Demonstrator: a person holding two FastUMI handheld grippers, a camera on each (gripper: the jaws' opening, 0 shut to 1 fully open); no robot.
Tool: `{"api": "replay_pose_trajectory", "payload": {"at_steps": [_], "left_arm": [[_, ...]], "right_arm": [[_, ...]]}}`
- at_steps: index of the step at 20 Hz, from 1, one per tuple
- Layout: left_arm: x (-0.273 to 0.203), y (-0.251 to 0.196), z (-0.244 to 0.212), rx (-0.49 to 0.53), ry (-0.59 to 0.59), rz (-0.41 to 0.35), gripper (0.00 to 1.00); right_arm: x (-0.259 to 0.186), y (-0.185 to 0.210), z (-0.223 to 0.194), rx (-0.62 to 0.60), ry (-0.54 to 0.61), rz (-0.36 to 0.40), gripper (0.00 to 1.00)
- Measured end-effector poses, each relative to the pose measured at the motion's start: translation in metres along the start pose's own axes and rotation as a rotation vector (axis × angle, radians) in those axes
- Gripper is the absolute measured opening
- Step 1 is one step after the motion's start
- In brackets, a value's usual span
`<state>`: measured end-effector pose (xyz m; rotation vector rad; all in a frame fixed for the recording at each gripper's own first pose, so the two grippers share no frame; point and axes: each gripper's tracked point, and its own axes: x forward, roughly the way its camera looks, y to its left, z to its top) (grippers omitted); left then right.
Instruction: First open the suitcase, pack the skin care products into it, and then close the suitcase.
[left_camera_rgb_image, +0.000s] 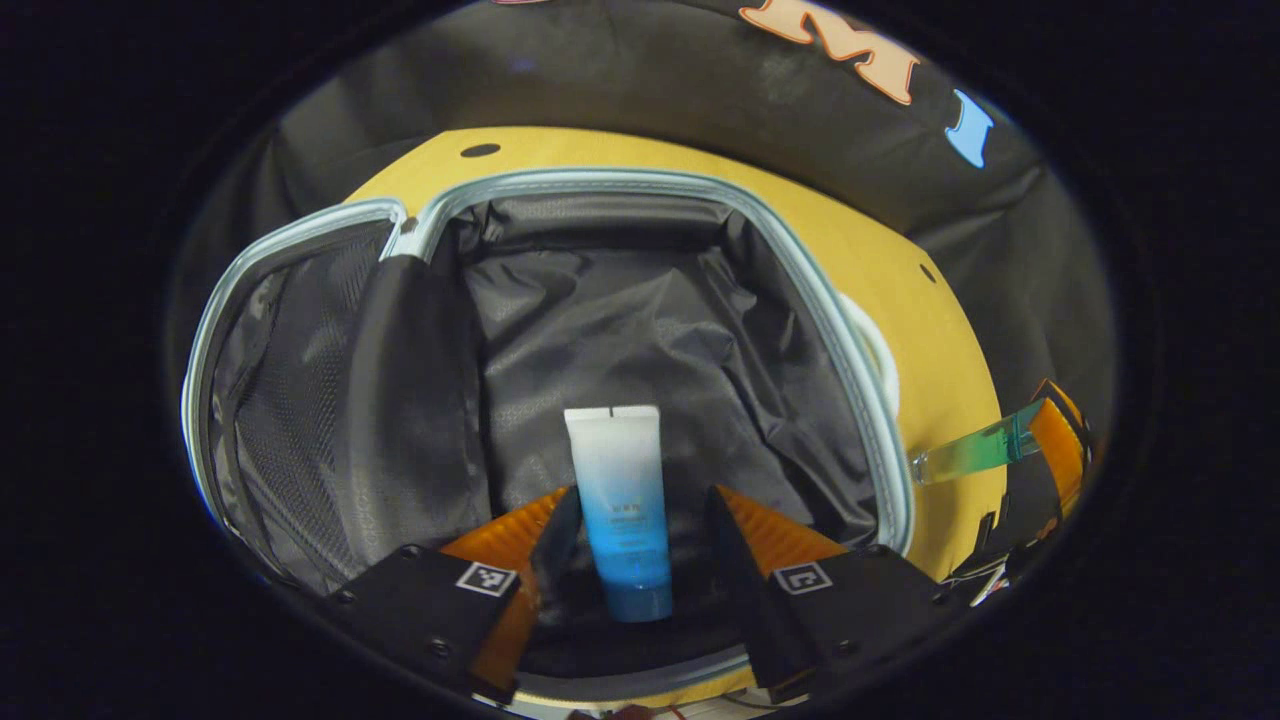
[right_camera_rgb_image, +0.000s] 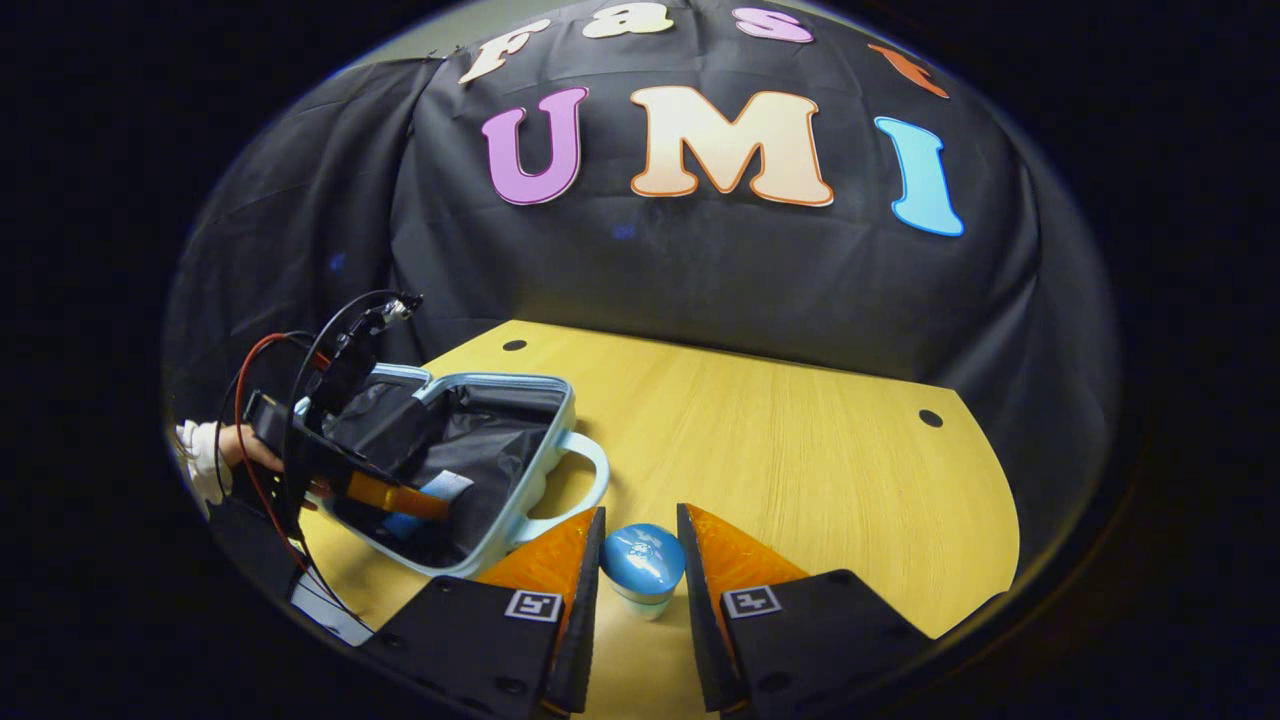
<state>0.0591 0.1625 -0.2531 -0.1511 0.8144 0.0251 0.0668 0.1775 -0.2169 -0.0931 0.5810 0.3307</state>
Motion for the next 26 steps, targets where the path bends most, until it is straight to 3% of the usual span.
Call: {"api": "replay_pose_trajectory", "payload": {"at_steps": [1, 3, 7, 12, 18, 25, 26], "left_arm": [[-0.008, -0.003, 0.007, -0.005, -0.033, 0.001, 0.92], [-0.031, 0.003, 0.022, -0.014, -0.107, 0.021, 0.97], [-0.088, 0.027, 0.049, -0.101, -0.251, 0.021, 0.96], [-0.145, 0.101, 0.048, -0.224, -0.342, 0.147, 0.96], [-0.194, 0.194, 0.002, -0.415, -0.375, 0.307, 0.96], [-0.232, 0.275, -0.054, -0.55, -0.367, 0.48, 0.96], [-0.236, 0.282, -0.06, -0.562, -0.372, 0.49, 0.96]], "right_arm": [[0.0, 0.008, 0.007, 0.002, -0.001, 0.012, 0.43], [-0.001, 0.026, 0.022, 0.002, -0.006, 0.042, 0.42], [-0.004, 0.072, 0.051, -0.02, -0.019, 0.121, 0.41], [-0.002, 0.136, 0.088, -0.034, -0.057, 0.249, 0.44], [0.032, 0.189, 0.041, -0.035, 0.046, 0.357, 0.44], [0.072, 0.194, -0.005, -0.053, 0.176, 0.355, 0.42], [0.082, 0.195, 0.0, -0.023, 0.149, 0.345, 0.42]]}}
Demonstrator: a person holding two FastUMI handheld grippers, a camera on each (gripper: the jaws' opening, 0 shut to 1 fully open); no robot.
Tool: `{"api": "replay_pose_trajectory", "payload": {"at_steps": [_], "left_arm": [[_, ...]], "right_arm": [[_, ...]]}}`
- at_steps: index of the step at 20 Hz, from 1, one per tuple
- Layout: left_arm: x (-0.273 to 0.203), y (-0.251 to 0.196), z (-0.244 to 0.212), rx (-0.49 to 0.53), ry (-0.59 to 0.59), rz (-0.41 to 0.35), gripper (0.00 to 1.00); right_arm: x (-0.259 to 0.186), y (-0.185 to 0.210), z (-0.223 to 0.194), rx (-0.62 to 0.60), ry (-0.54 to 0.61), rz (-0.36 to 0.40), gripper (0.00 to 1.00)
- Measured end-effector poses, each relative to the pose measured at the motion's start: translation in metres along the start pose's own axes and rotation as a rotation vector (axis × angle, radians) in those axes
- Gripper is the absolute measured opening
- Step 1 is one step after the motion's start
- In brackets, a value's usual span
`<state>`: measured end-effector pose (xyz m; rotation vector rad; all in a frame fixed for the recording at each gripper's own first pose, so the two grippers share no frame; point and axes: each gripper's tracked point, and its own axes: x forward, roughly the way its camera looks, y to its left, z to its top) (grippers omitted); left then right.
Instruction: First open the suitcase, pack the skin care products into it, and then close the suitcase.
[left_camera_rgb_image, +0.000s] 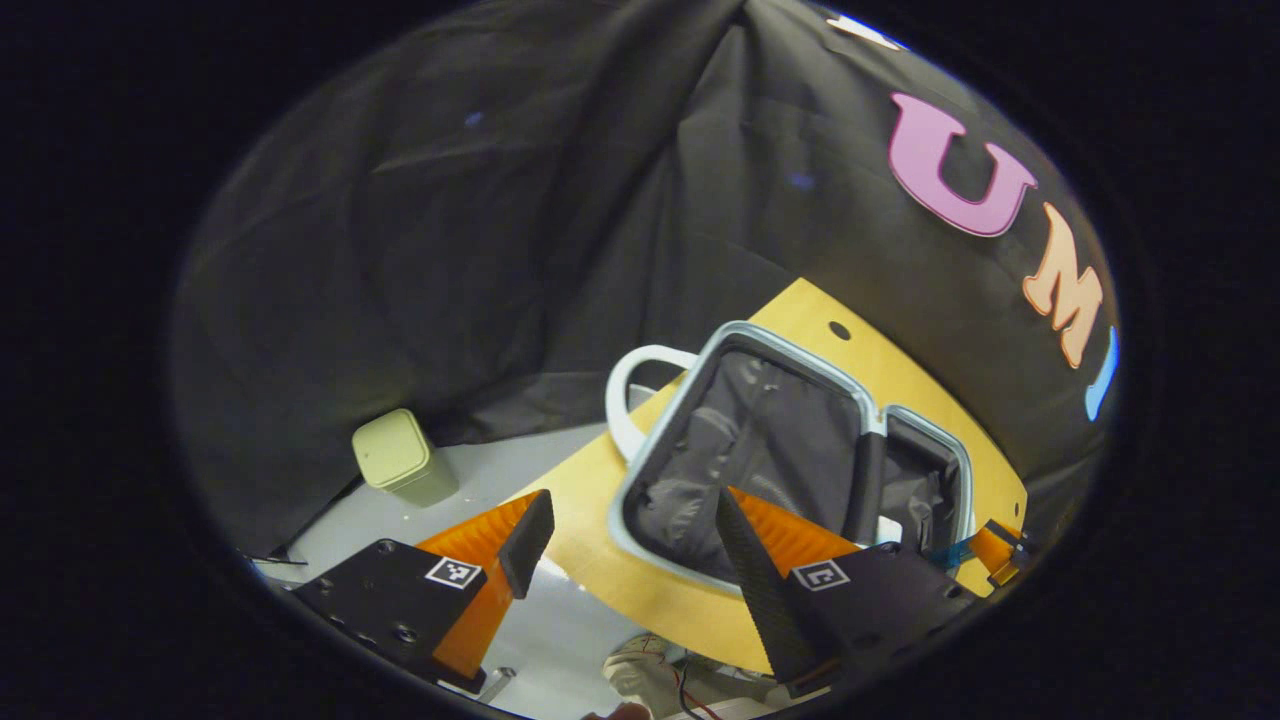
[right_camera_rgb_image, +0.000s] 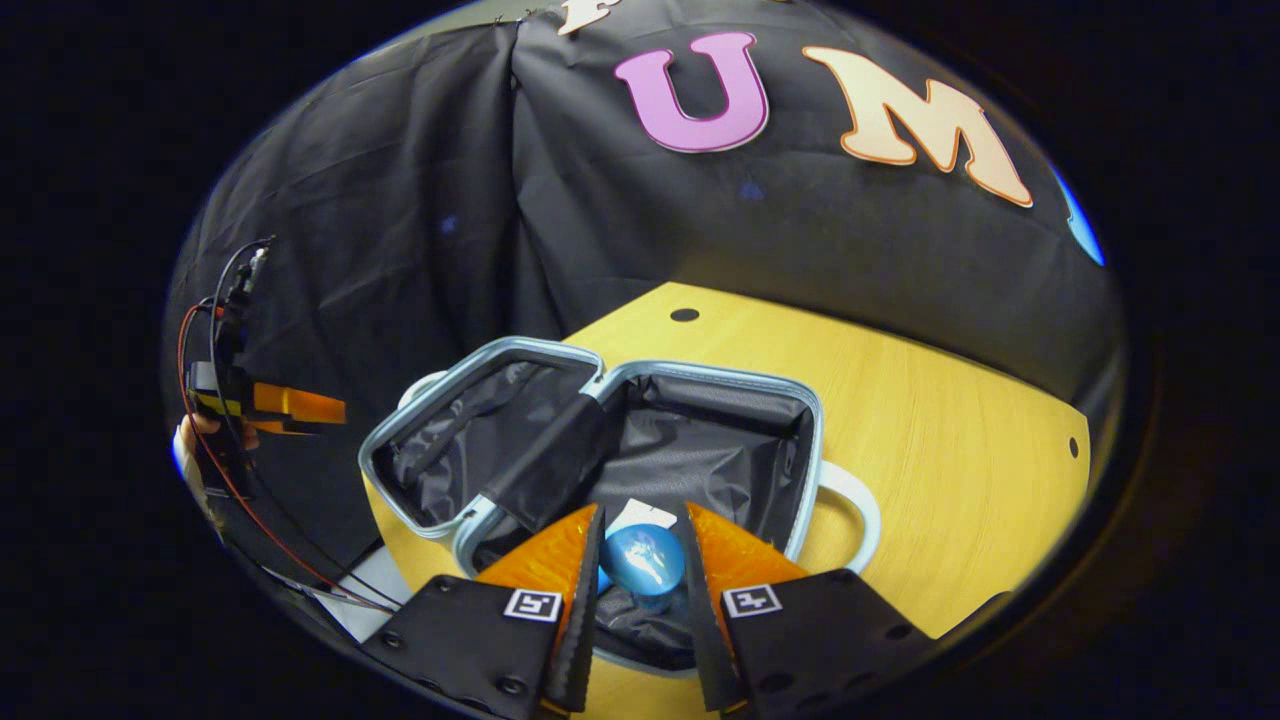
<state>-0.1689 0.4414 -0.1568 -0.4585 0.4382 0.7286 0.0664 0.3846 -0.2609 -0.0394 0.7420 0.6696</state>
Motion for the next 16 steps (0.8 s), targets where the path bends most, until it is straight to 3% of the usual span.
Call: {"api": "replay_pose_trajectory", "payload": {"at_steps": [5, 6, 7, 8, 9, 12, 14, 15, 16], "left_arm": [[0.013, 0.009, 0.007, -0.076, -0.02, -0.018, 0.96], [0.015, 0.01, 0.01, -0.091, -0.026, -0.03, 0.96], [0.019, 0.012, 0.015, -0.109, -0.026, -0.034, 0.96], [0.031, 0.015, 0.02, -0.127, -0.025, -0.038, 0.96], [0.04, 0.014, 0.022, -0.14, -0.022, -0.043, 0.96], [0.064, 0.013, 0.036, -0.156, -0.022, -0.077, 0.97], [0.079, 0.012, 0.046, -0.172, -0.016, -0.116, 0.96], [0.089, 0.009, 0.049, -0.18, -0.01, -0.136, 0.96], [0.101, 0.009, 0.052, -0.19, -0.007, -0.16, 0.96]], "right_arm": [[0.025, -0.024, 0.02, 0.106, -0.041, -0.023, 0.45], [0.024, -0.032, 0.024, 0.109, -0.052, -0.045, 0.49], [0.023, -0.038, 0.028, 0.112, -0.063, -0.057, 0.6], [0.02, -0.042, 0.029, 0.114, -0.075, -0.067, 0.54], [0.011, -0.047, 0.033, 0.108, -0.09, -0.081, 0.71], [-0.021, -0.062, 0.042, 0.092, -0.132, -0.128, 0.95], [-0.041, -0.073, 0.046, 0.103, -0.156, -0.162, 0.89], [-0.052, -0.078, 0.048, 0.11, -0.168, -0.179, 0.95], [-0.063, -0.084, 0.05, 0.117, -0.178, -0.199, 0.95]]}}
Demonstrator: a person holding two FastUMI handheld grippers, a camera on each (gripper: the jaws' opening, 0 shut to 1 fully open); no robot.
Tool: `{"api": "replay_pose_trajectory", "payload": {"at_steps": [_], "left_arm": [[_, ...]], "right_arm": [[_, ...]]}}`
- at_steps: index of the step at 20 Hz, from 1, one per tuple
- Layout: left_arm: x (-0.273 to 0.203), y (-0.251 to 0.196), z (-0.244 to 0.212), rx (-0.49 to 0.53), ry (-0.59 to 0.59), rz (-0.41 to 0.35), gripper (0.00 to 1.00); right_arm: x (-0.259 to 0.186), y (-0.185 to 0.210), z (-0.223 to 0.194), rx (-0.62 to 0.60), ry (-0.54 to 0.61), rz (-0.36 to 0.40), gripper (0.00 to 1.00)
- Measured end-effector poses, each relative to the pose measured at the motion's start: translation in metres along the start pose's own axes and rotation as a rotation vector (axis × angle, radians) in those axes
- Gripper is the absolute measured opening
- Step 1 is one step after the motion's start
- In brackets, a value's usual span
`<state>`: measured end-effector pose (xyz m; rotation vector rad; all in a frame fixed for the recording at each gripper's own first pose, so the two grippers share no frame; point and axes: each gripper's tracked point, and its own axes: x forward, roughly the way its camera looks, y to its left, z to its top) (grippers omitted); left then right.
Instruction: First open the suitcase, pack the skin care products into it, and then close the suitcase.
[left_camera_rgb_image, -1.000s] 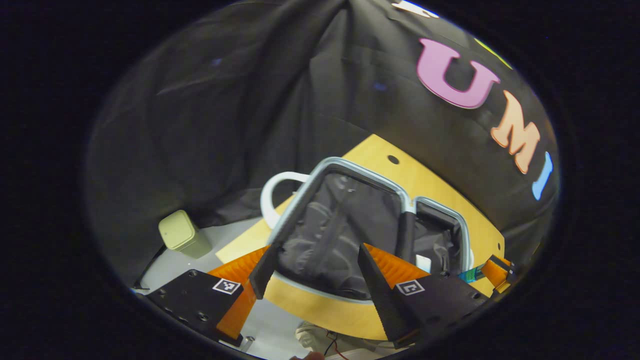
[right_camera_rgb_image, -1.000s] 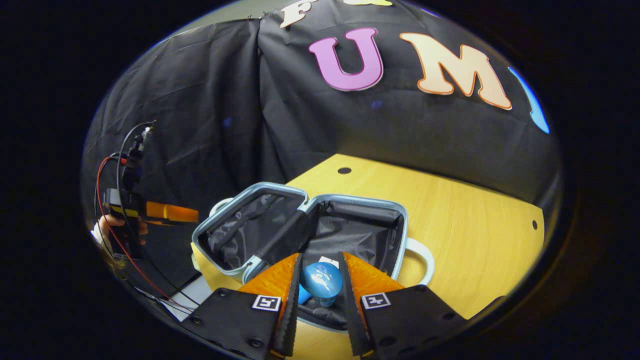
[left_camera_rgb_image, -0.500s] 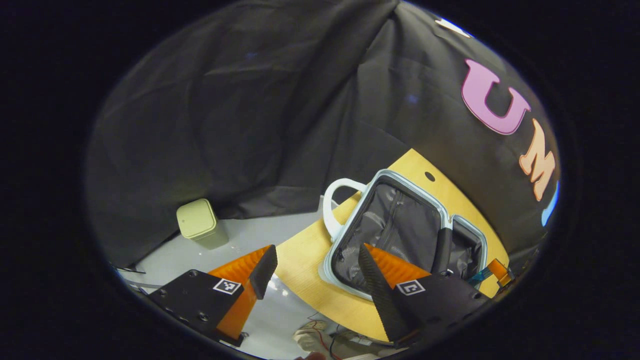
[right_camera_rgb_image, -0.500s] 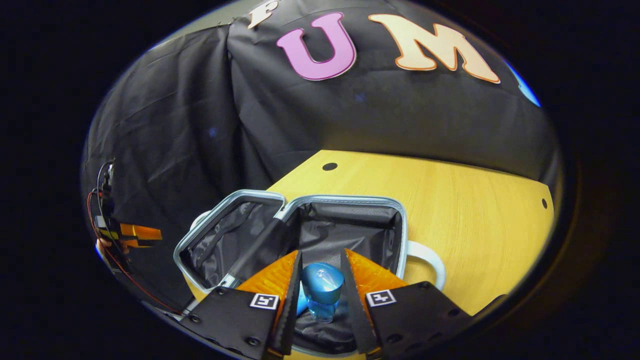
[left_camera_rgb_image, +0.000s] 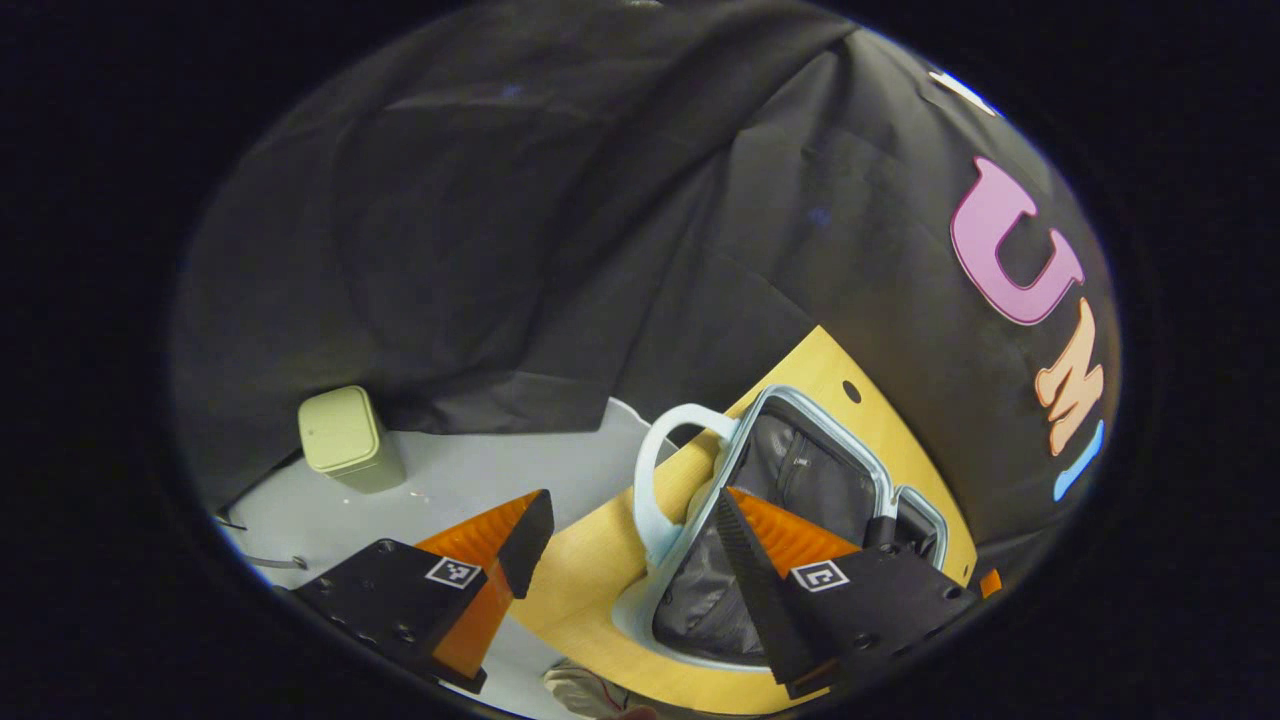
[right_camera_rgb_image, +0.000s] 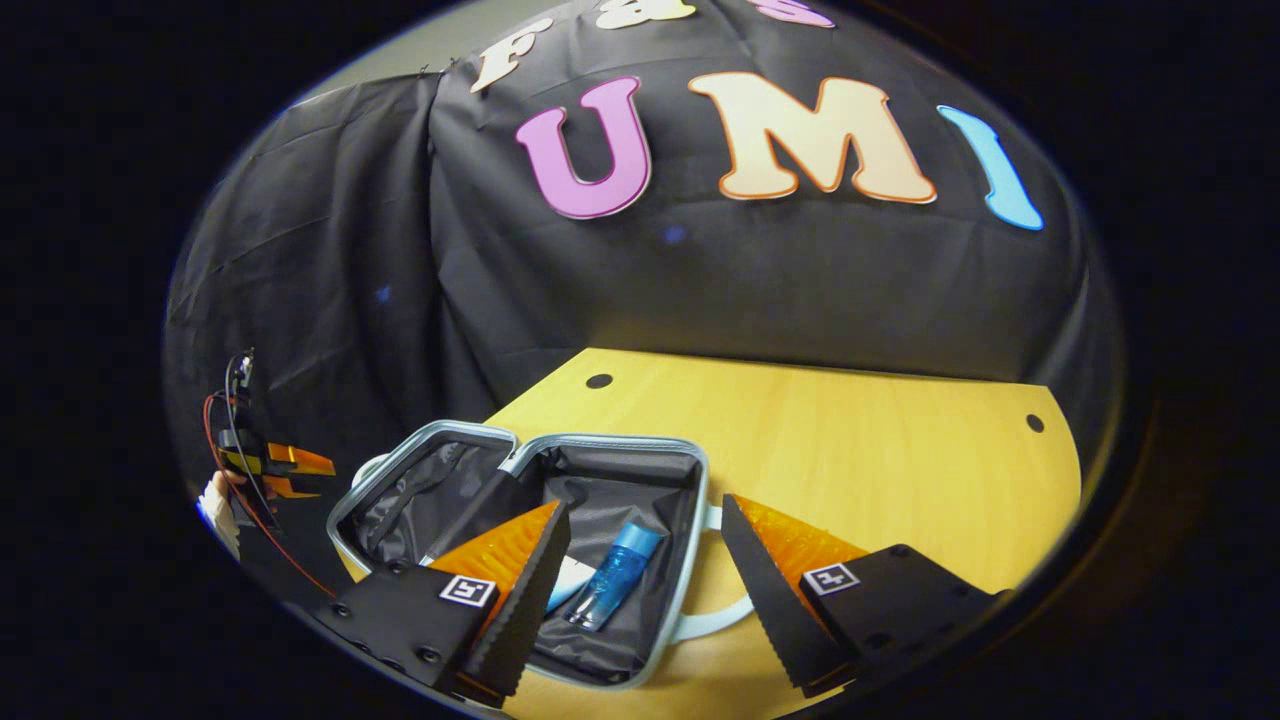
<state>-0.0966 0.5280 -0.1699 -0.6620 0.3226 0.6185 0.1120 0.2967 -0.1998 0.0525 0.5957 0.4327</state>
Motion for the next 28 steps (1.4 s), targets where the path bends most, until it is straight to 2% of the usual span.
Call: {"api": "replay_pose_trajectory", "payload": {"at_steps": [5, 6, 7, 8, 9, 10, 11, 12, 14, 17, 21, 22, 26, 28], "left_arm": [[0.046, 0.006, -0.001, -0.051, 0.04, -0.073, 0.95], [0.053, 0.006, -0.001, -0.067, 0.045, -0.092, 0.91], [0.061, 0.002, -0.001, -0.09, 0.054, -0.124, 0.92], [0.067, 0.0, -0.003, -0.107, 0.063, -0.136, 0.84], [0.073, 0.002, -0.006, -0.124, 0.072, -0.14, 0.8], [0.077, 0.005, -0.007, -0.135, 0.079, -0.133, 0.81], [0.083, 0.005, -0.008, -0.153, 0.085, -0.138, 0.72], [0.082, 0.0, -0.008, -0.171, 0.094, -0.158, 0.53], [0.079, -0.004, -0.01, -0.157, 0.092, -0.149, 0.16], [0.07, -0.012, -0.001, -0.1, 0.082, -0.168, 0.07], [0.044, -0.036, 0.013, -0.027, 0.068, -0.185, 0.01], [0.033, -0.047, 0.023, -0.019, 0.054, -0.199, 0.05], [-0.028, -0.111, 0.063, 0.001, -0.014, -0.308, 0.04], [-0.057, -0.148, 0.071, 0.05, -0.046, -0.374, 0.04]], "right_arm": [[-0.047, -0.039, 0.008, 0.021, -0.017, -0.111, 0.95], [-0.055, -0.045, 0.008, 0.023, -0.016, -0.128, 0.95], [-0.062, -0.051, 0.008, 0.026, -0.014, -0.146, 0.95], [-0.067, -0.055, 0.007, 0.029, -0.014, -0.159, 0.95], [-0.072, -0.058, 0.008, 0.032, -0.014, -0.17, 0.95], [-0.076, -0.061, 0.007, 0.032, -0.015, -0.177, 0.95], [-0.079, -0.063, 0.007, 0.029, -0.015, -0.185, 0.95], [-0.082, -0.064, 0.007, 0.023, -0.017, -0.19, 0.95], [-0.085, -0.064, 0.005, 0.014, -0.021, -0.193, 0.95], [-0.087, -0.065, 0.005, 0.021, -0.03, -0.195, 0.96], [-0.092, -0.066, 0.008, 0.04, -0.057, -0.19, 0.96], [-0.092, -0.067, 0.009, 0.042, -0.064, -0.188, 0.96], [-0.096, -0.067, 0.011, 0.043, -0.082, -0.174, 0.96], [-0.098, -0.068, 0.016, 0.047, -0.101, -0.165, 0.96]]}}
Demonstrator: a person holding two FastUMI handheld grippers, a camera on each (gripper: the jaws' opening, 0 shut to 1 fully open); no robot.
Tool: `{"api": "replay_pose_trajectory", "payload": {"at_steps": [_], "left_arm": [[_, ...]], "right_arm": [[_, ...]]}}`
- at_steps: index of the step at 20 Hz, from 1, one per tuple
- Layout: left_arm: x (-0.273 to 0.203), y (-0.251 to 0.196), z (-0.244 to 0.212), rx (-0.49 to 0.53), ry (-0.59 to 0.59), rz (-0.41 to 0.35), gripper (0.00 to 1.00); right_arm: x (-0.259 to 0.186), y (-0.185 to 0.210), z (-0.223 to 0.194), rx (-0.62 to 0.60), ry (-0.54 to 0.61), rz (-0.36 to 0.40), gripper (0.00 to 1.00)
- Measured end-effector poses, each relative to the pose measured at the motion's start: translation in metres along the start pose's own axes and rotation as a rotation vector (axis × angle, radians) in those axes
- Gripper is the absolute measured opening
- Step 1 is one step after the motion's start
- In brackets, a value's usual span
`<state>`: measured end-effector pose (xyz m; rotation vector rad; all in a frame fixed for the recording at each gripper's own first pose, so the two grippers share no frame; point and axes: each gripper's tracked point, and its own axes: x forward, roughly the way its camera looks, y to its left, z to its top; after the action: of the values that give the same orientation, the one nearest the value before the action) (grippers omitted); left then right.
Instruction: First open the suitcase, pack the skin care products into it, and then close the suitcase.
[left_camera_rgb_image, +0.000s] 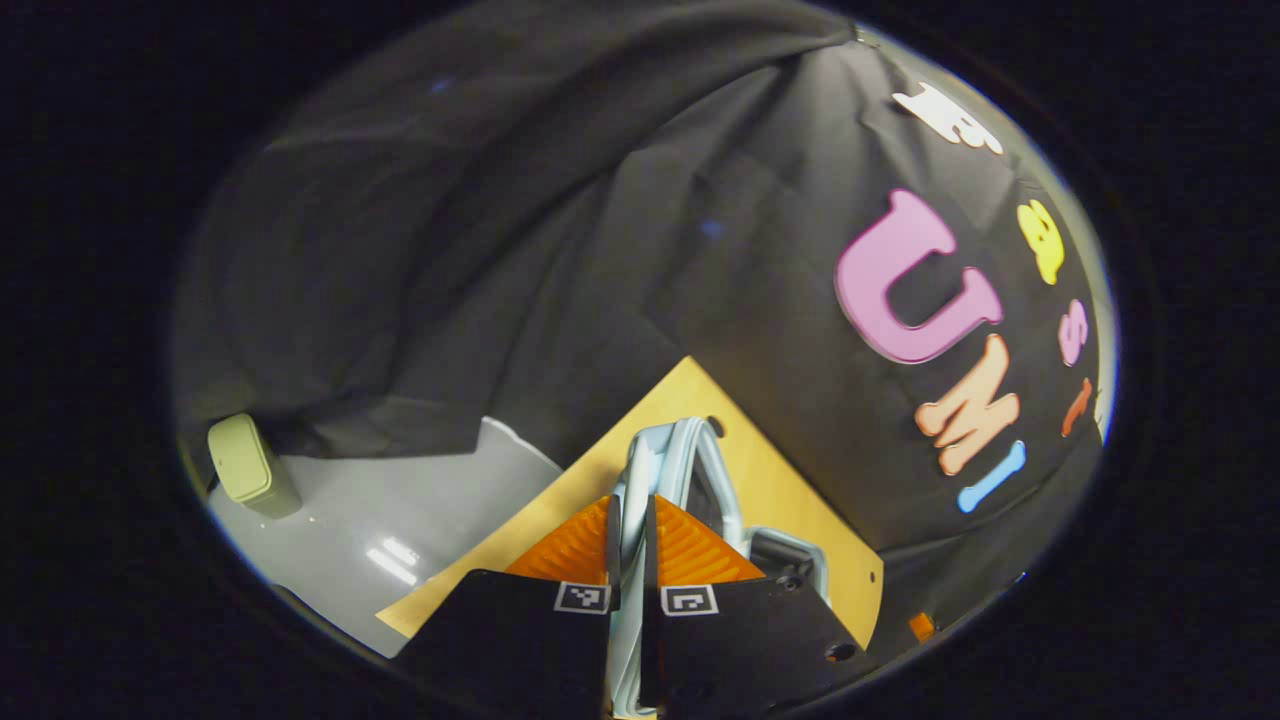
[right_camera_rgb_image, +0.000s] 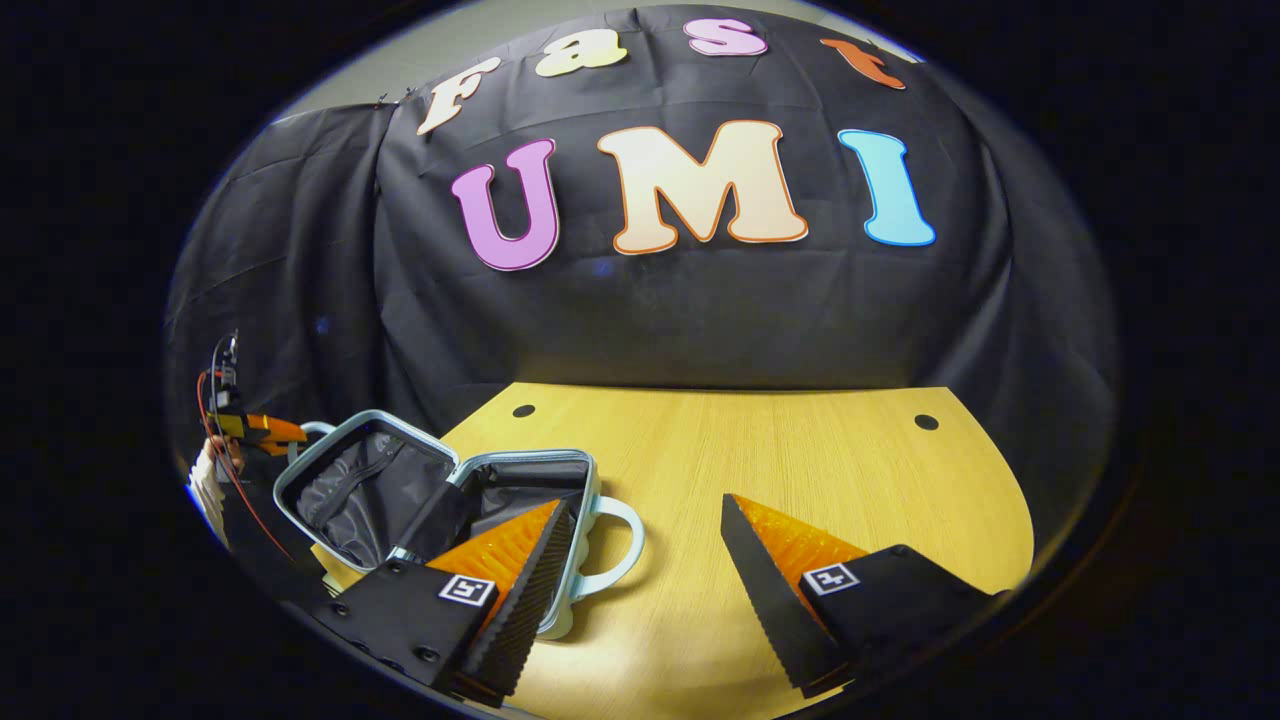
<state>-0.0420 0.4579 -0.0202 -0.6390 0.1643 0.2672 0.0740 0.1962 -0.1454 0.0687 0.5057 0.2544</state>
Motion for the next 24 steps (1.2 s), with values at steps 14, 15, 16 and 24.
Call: {"api": "replay_pose_trajectory", "payload": {"at_steps": [14, 15, 16, 24], "left_arm": [[0.025, -0.297, -0.102, 0.285, 0.103, -0.3, 0.05], [0.034, -0.313, -0.122, 0.299, 0.132, -0.316, 0.05], [0.041, -0.326, -0.145, 0.309, 0.17, -0.33, 0.05], [0.112, -0.34, -0.322, 0.465, 0.397, -0.21, 0.05]], "right_arm": [[-0.032, -0.076, 0.024, 0.016, -0.111, -0.077, 0.95], [-0.035, -0.081, 0.024, 0.023, -0.114, -0.081, 0.95], [-0.037, -0.086, 0.024, 0.032, -0.118, -0.083, 0.96], [-0.046, -0.128, 0.022, 0.093, -0.133, -0.113, 0.95]]}}
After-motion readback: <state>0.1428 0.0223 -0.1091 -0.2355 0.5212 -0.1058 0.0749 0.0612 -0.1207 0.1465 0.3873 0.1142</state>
